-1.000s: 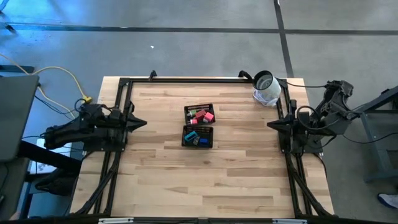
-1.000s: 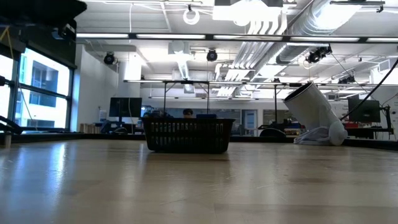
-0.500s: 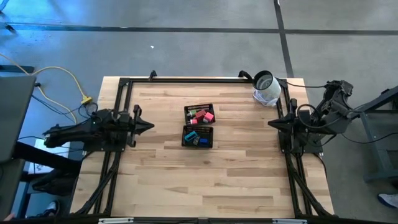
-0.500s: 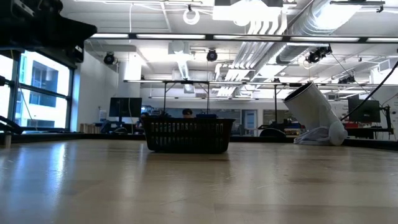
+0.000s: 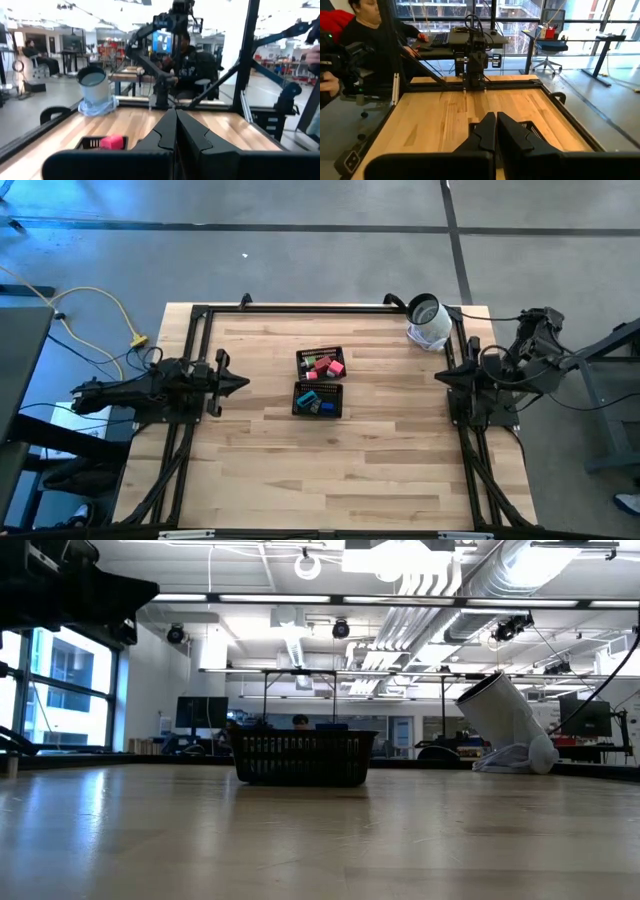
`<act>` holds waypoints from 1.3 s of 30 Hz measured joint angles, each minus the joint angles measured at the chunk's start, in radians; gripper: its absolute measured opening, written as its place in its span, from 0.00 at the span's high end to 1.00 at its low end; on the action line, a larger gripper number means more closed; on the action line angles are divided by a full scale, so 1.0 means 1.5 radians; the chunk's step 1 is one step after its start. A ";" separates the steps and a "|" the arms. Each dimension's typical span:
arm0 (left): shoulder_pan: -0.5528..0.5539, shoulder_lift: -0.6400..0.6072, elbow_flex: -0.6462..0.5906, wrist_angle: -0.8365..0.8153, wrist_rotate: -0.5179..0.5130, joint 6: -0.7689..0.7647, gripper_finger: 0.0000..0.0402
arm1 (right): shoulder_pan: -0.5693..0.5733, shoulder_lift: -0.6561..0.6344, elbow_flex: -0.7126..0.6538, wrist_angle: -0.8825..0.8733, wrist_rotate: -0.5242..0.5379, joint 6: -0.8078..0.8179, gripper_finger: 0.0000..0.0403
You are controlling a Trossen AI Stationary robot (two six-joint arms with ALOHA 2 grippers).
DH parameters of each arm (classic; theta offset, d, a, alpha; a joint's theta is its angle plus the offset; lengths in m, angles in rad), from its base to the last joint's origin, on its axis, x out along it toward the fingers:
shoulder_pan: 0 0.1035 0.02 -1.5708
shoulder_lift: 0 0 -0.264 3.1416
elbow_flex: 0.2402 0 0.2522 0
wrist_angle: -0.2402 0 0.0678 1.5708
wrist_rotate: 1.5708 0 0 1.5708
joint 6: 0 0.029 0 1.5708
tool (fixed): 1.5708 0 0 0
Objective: Pick & Place Office items
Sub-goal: Return to Home Position
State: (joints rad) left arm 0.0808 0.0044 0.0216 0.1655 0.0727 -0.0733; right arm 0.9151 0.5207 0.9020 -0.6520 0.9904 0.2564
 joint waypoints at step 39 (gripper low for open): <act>-0.001 0.000 -0.002 -0.038 0.007 -0.071 1.00 | 0.154 -0.338 -0.432 0.370 -0.561 -0.061 1.00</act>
State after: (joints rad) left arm 0.0799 0.0044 0.0181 0.1091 0.0828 -0.1796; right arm 1.1458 0.0135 0.2544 -0.0976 0.1493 0.1646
